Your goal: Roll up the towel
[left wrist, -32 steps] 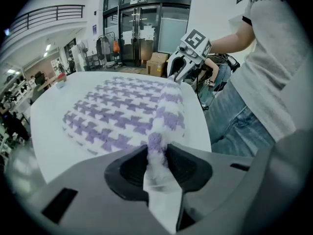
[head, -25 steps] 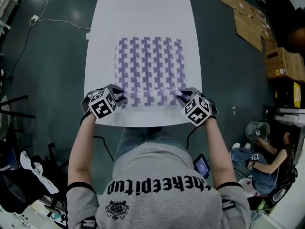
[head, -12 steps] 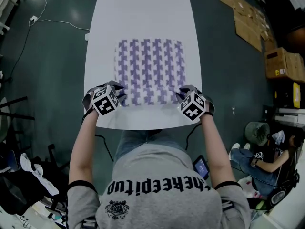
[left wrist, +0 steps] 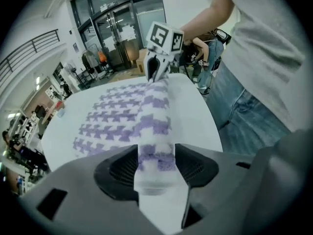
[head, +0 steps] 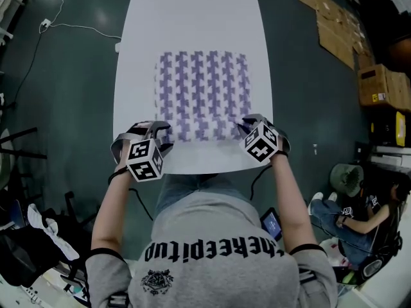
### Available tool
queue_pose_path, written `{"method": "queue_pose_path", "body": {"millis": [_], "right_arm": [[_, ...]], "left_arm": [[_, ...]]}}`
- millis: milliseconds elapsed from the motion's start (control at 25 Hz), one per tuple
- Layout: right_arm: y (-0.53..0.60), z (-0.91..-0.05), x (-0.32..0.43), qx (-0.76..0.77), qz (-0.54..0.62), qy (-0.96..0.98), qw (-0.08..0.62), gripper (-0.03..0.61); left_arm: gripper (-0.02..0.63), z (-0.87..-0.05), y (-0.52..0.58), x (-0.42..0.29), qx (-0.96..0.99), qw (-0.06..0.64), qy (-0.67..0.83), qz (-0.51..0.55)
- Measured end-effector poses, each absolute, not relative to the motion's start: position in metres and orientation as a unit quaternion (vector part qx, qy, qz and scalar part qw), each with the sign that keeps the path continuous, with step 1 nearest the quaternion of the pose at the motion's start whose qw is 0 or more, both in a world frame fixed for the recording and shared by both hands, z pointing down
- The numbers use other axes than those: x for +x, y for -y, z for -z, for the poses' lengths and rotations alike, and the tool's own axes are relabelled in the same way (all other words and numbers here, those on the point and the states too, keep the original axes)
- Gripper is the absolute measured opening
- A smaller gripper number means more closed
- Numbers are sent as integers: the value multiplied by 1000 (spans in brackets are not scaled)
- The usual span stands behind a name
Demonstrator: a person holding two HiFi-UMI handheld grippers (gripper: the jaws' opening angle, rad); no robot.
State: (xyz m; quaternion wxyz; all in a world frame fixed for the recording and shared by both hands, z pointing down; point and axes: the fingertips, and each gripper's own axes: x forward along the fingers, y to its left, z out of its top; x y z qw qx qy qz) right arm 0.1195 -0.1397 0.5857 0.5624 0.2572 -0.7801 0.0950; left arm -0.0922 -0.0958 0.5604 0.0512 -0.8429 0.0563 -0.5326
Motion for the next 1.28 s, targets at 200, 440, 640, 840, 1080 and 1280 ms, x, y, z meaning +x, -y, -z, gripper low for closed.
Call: {"method": "queue_pose_path", "body": {"millis": [200, 440, 640, 840, 1080, 1280], "right_arm": [[138, -568, 119, 270, -93, 801, 527, 87], [121, -538, 115, 268, -55, 821, 502, 137], [104, -587, 108, 218, -9, 803, 555, 189], [112, -591, 104, 229, 43, 780, 581, 125], [104, -579, 113, 217, 15, 789, 574, 81], [107, -572, 114, 182, -50, 800, 570, 81]], "left_arm": [[222, -597, 97, -92, -826, 23, -68, 559], [221, -602, 107, -94, -822, 17, -71, 564], [216, -612, 112, -91, -821, 15, -72, 567], [191, -604, 109, -103, -821, 20, -75, 566], [147, -593, 103, -95, -826, 0, -51, 561], [147, -582, 102, -95, -841, -67, 1, 537]]}}
